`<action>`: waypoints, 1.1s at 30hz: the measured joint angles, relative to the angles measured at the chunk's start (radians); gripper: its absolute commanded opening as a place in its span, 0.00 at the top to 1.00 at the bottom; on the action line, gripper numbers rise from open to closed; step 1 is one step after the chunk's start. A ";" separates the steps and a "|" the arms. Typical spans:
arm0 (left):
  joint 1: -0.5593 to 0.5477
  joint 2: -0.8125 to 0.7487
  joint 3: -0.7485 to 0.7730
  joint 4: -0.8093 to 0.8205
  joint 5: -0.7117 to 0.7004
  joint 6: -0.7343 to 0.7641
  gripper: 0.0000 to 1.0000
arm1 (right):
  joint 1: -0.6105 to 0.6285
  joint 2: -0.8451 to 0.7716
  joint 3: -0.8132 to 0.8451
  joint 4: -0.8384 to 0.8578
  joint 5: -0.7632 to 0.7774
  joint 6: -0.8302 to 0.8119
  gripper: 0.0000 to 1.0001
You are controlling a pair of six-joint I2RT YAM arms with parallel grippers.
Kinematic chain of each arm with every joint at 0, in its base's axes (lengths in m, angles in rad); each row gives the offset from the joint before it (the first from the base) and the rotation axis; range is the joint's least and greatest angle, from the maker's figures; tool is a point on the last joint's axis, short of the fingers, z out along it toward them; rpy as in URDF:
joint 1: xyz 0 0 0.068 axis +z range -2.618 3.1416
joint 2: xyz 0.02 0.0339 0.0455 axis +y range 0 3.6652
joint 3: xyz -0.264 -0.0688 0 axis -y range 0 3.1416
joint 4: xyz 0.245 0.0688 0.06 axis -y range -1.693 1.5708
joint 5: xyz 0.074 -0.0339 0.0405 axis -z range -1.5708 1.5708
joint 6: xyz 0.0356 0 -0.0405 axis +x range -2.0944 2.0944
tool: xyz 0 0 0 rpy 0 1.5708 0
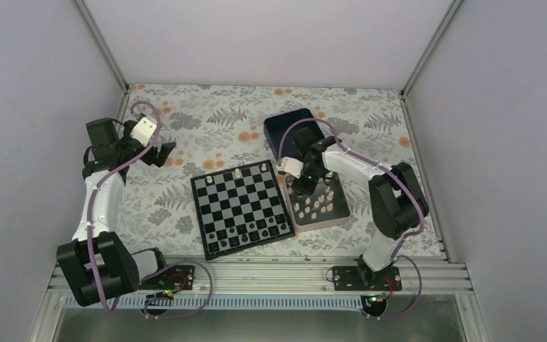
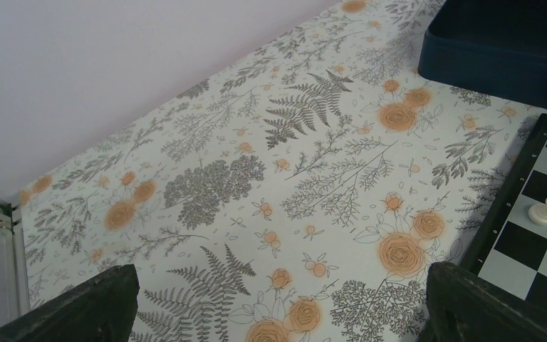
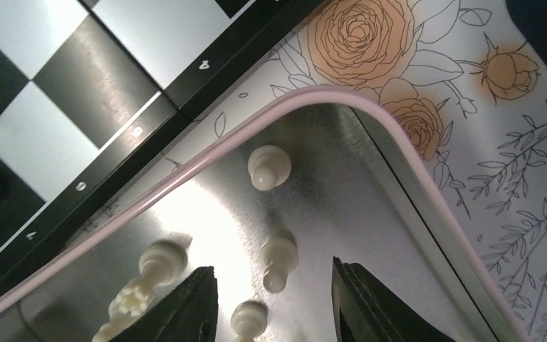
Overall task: Set up the chess pieces on the board
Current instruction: Pick up the chess piece from the storage box.
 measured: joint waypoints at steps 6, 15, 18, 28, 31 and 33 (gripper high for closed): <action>0.000 0.000 0.000 0.000 0.000 0.001 0.00 | 0.000 0.030 -0.013 0.037 0.009 0.008 0.60; 0.000 0.003 0.000 -0.001 0.000 0.005 0.00 | -0.001 0.074 -0.015 0.050 0.028 0.013 0.64; 0.000 0.008 0.000 -0.001 0.000 0.008 0.00 | -0.001 0.077 -0.015 0.050 0.032 0.013 0.67; 0.000 0.015 0.000 -0.003 0.000 0.023 0.00 | -0.008 0.077 -0.015 0.041 0.037 0.018 0.84; 0.000 0.015 0.000 -0.005 0.000 0.026 0.00 | -0.008 0.077 -0.015 0.031 0.044 0.020 0.87; 0.000 0.015 0.000 -0.005 0.000 0.027 0.00 | -0.008 0.077 -0.011 0.019 0.051 0.020 0.88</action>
